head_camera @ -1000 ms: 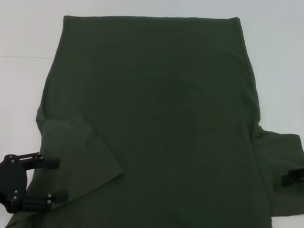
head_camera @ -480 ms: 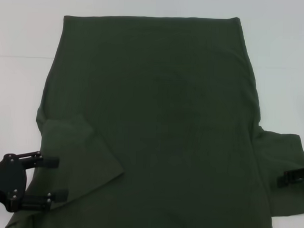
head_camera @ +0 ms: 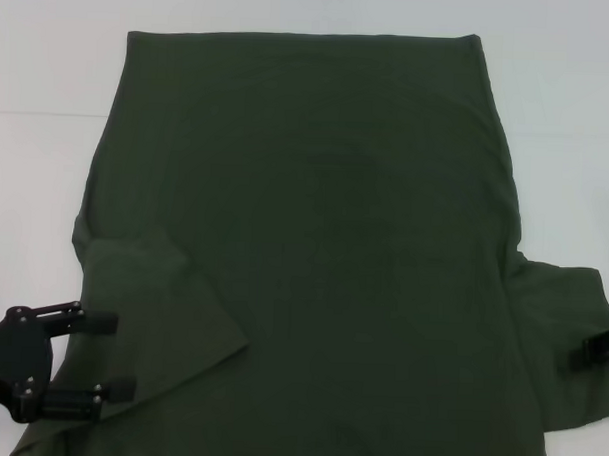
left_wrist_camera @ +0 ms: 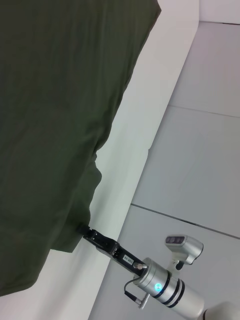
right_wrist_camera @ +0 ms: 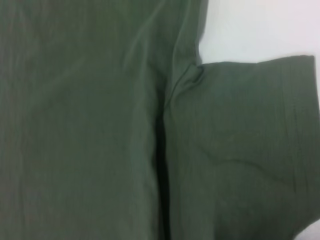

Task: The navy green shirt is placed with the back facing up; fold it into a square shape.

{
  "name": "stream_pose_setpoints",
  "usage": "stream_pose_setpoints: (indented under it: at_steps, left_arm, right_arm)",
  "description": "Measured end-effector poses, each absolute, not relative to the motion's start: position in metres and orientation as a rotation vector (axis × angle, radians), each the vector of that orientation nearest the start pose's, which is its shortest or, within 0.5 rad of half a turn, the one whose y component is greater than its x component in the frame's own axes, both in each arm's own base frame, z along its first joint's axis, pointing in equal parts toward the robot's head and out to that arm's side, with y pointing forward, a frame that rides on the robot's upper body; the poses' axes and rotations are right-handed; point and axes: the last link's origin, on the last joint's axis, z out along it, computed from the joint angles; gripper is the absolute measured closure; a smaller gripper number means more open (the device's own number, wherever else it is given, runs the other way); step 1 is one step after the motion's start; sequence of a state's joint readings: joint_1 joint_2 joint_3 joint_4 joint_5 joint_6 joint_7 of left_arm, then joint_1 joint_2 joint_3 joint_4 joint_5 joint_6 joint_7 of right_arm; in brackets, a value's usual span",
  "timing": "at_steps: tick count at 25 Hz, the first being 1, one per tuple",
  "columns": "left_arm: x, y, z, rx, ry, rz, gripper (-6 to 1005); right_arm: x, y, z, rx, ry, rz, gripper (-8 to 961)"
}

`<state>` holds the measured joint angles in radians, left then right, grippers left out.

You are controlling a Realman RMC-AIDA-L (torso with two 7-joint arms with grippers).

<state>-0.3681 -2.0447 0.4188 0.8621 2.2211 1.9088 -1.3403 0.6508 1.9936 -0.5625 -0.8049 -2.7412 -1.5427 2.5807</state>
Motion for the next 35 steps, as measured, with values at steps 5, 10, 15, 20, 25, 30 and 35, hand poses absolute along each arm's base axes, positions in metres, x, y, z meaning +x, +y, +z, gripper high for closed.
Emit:
stream_pose_setpoints:
  at_steps: [5, 10, 15, 20, 25, 30, 35]
  left_arm:
    - [-0.314, 0.258, 0.065, -2.749, -0.646, -0.621, 111]
    - [-0.314, 0.259, 0.066, -2.747, -0.641, -0.621, 111]
    - [-0.314, 0.260, 0.066, -2.744, -0.637, -0.623, 111]
    - [-0.313, 0.260, 0.066, -2.742, -0.636, -0.627, 111]
    - [-0.313, 0.261, 0.066, -2.739, -0.642, -0.631, 112]
    - [-0.313, 0.261, 0.065, -2.741, -0.644, -0.637, 112]
    - [-0.313, 0.261, 0.066, -2.734, -0.646, -0.637, 112]
  right_arm:
    - [0.320, 0.347, 0.054, -2.035, 1.953, -0.091, 402]
    - [0.318, 0.348, 0.054, -2.041, 1.943, -0.099, 587]
    - [0.318, 0.348, 0.055, -2.050, 1.928, -0.111, 827]
    - [0.319, 0.349, 0.058, -2.061, 1.912, -0.114, 915]
    - [0.320, 0.348, 0.071, -2.054, 1.881, -0.084, 932]
    - [0.313, 0.345, 0.096, -2.062, 1.843, 0.041, 932]
    - [0.302, 0.348, 0.115, -2.079, 1.773, 0.096, 933]
